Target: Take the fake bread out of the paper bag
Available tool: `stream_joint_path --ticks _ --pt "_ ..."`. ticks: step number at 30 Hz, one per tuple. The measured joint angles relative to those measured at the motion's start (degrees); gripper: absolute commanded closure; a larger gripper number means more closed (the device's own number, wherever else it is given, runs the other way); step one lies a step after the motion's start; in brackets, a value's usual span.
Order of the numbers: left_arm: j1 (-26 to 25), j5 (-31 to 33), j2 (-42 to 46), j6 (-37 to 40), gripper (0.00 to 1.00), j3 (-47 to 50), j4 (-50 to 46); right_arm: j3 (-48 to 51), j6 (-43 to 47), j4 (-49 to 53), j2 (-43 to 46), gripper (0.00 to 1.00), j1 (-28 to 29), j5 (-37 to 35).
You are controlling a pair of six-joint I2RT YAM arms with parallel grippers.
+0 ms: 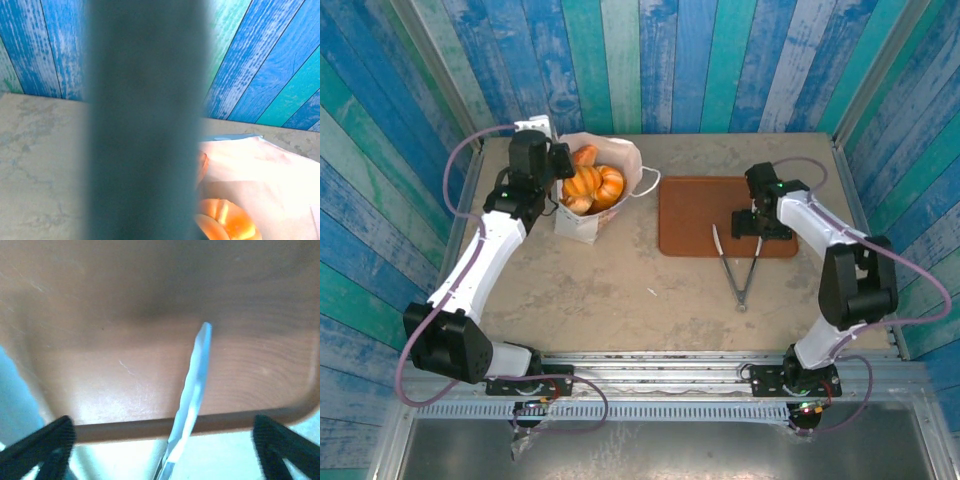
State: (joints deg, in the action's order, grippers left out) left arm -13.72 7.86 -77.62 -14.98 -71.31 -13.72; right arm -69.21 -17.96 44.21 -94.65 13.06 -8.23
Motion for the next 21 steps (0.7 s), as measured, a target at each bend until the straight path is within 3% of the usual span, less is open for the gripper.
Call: stream_joint_path --ticks 12,21 --pt "0.09 -2.84 -3.43 8.66 1.0 -0.35 5.84 14.51 -5.64 -0.59 26.84 0.0 -0.24 -3.21" --pt "0.07 -3.65 -5.53 11.67 1.0 -1.84 8.9 28.04 -8.92 -1.25 43.6 0.0 -0.39 1.4"
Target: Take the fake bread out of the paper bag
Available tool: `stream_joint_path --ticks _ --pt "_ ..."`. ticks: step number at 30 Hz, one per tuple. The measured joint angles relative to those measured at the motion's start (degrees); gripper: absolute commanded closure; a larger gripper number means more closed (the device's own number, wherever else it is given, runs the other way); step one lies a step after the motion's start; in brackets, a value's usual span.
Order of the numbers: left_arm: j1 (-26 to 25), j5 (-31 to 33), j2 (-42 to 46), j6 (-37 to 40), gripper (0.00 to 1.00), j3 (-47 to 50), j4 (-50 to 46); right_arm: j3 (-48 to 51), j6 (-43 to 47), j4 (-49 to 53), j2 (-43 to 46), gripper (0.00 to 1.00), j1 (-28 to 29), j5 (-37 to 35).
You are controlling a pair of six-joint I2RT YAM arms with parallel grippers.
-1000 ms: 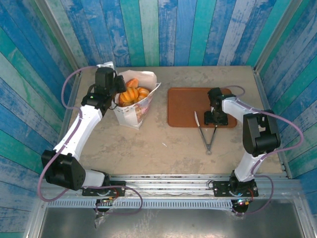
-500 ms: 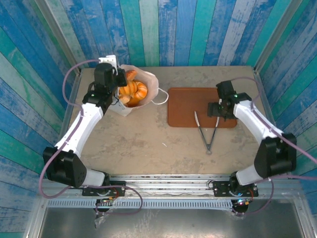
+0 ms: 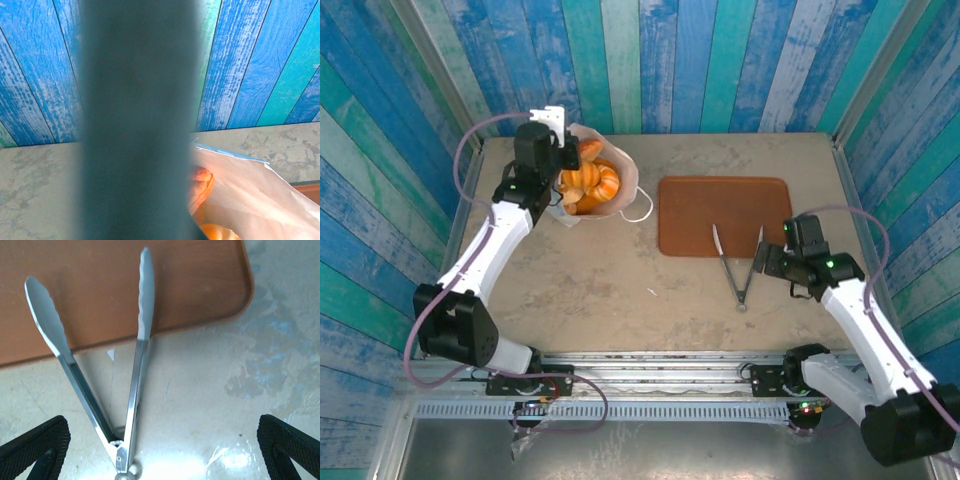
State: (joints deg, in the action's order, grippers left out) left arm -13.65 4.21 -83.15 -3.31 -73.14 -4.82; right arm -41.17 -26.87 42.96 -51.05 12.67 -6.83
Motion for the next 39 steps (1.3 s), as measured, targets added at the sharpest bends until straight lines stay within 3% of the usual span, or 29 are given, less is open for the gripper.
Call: stream_joint_path --ticks 6,11,21,28,39 --pt "-0.55 -0.74 -3.21 1.64 1.0 -2.58 1.42 4.94 -2.91 0.31 9.16 0.0 0.28 1.11" --pt "-1.09 -2.16 -4.35 3.02 1.0 -2.8 2.56 6.49 -5.7 0.44 10.43 0.0 1.73 3.3" --pt "-1.6 -3.91 -4.35 3.76 1.0 -2.78 2.67 9.27 -8.85 -1.81 2.34 0.0 10.82 4.28" --pt "-1.68 -4.0 -4.35 3.52 1.0 -2.78 2.67 9.22 -10.43 -6.91 -9.97 0.0 17.09 2.08" --pt "-1.73 -4.13 -4.33 3.34 1.0 -2.51 2.82 7.08 -10.91 -15.39 -24.72 0.01 18.82 -2.23"
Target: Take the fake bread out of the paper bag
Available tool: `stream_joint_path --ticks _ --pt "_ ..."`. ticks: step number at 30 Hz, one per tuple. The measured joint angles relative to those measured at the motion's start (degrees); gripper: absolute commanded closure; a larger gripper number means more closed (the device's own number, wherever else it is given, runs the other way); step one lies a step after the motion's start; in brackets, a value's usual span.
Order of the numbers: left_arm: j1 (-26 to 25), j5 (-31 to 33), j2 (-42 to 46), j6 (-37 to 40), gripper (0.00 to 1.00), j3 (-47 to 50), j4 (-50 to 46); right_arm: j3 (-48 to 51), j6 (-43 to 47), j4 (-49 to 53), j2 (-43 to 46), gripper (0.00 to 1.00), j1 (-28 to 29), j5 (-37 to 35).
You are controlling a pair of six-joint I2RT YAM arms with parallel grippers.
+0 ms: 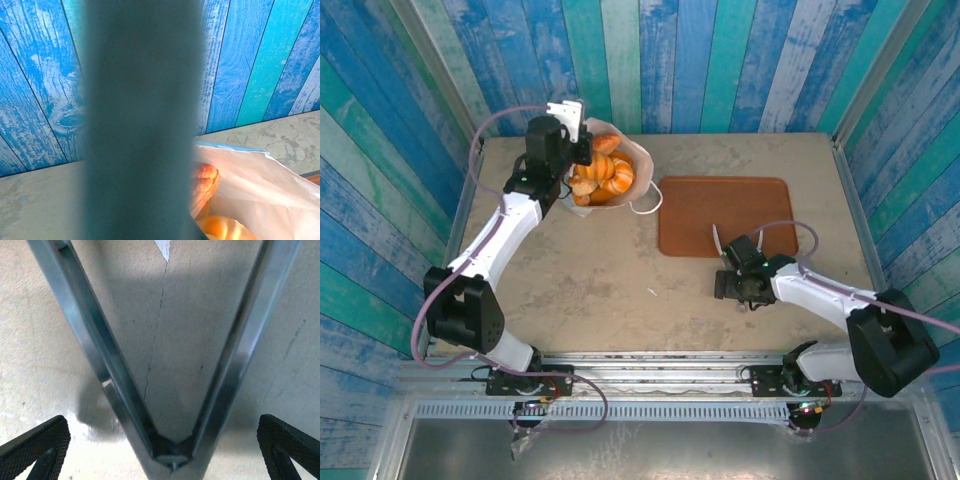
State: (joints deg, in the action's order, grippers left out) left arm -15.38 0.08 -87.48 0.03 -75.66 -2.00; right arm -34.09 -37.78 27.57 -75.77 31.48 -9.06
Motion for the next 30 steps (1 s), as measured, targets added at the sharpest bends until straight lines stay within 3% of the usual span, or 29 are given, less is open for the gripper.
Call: stream_joint_path --ticks 21,30 --pt "-0.02 1.57 0.02 -0.02 1.0 0.85 0.81 -1.42 -1.16 -6.6 -5.27 0.08 0.11 -4.94" --pt "-0.02 2.71 0.04 -0.02 1.0 1.05 1.11 -3.3 0.46 -7.17 -7.45 0.17 0.11 -4.81"
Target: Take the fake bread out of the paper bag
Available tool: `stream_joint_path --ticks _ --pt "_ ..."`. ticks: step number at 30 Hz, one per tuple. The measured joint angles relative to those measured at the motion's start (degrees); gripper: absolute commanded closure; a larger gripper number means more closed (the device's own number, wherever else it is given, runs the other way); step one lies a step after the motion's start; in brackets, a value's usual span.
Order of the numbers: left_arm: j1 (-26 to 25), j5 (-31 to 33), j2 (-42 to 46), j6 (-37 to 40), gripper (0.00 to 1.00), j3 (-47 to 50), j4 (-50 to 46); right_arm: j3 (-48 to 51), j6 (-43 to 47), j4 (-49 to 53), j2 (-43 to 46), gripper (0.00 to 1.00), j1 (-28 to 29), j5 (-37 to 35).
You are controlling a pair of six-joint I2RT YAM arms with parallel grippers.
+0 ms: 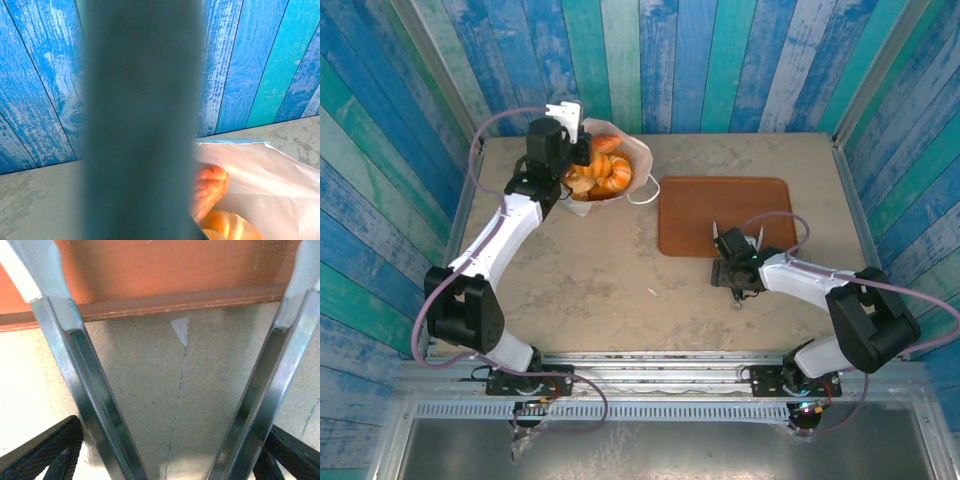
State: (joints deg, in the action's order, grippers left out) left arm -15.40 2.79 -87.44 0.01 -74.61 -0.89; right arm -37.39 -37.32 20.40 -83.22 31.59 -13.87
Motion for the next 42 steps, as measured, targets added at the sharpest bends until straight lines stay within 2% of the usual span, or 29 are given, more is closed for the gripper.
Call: stream_joint_path --ticks 12,19,23,27,31,42 --pt "0.0 0.33 0.0 -0.22 1.0 0.07 0.02 -0.42 2.4 -0.55 -0.57 0.47 0.61 0.59" --pt "0.0 0.37 0.04 -0.2 1.0 0.26 0.04 -1.29 2.6 -0.31 -1.53 0.5 3.93 -0.11" --pt "0.0 0.44 0.04 -0.2 1.0 0.42 0.07 -2.56 2.43 -0.33 -2.95 0.48 8.35 -0.33" --pt "0.0 0.7 0.07 -0.2 1.0 0.44 0.04 -4.59 2.03 -0.72 -5.22 0.39 11.52 -0.7" --pt "0.0 0.79 0.07 -0.2 1.0 0.44 0.04 -5.88 1.03 -2.45 -7.15 0.29 12.02 -0.76" --pt "0.0 1.27 0.48 -0.17 1.0 0.61 -0.04 -6.54 -1.57 -6.23 -9.31 0.16 12.33 -3.26"
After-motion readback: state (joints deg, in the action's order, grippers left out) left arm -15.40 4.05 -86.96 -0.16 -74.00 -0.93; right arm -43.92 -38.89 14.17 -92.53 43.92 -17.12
